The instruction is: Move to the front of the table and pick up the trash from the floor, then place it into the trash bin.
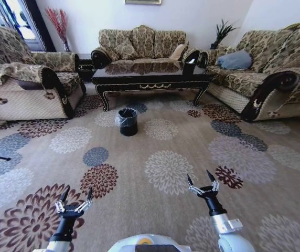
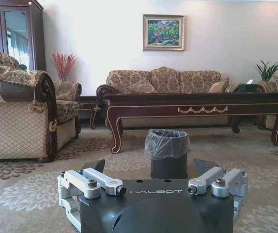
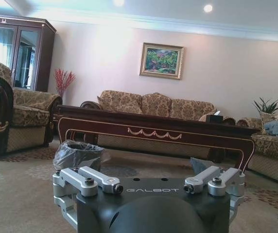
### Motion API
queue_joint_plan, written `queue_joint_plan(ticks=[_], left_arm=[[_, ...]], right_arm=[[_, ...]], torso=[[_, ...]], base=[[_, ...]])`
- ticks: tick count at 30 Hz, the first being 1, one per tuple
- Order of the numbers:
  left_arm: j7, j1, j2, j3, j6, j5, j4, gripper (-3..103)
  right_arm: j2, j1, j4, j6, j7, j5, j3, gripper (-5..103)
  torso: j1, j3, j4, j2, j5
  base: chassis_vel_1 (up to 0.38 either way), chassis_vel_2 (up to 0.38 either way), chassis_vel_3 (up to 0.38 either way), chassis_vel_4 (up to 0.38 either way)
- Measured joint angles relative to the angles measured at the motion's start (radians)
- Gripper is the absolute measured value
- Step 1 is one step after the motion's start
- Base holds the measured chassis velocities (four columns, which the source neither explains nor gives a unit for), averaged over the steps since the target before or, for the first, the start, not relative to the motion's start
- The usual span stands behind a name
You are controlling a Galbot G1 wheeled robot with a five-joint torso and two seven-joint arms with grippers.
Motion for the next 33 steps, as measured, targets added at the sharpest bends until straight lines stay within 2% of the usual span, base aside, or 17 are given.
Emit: queue_joint_plan(ticks=[20,33], left_arm=[[0.0,0.0,0.0,0.0,0.0,0.0,0.0,100],[0.0,0.0,0.0,0.0,0.0,0.0,0.0,100]], right_arm=[[0.0,0.0,0.0,0.0,0.0,0.0,0.0,100],[0.0,0.0,0.0,0.0,0.0,0.0,0.0,100]], torso=[[0.0,0.0,0.0,0.0,-0.0001],[0.0,0.002,-0.0003,0.002,0.0]], base=[[0.167,-0.159,-0.155,0.167],[-0.005,0.004,0.0,-0.006]])
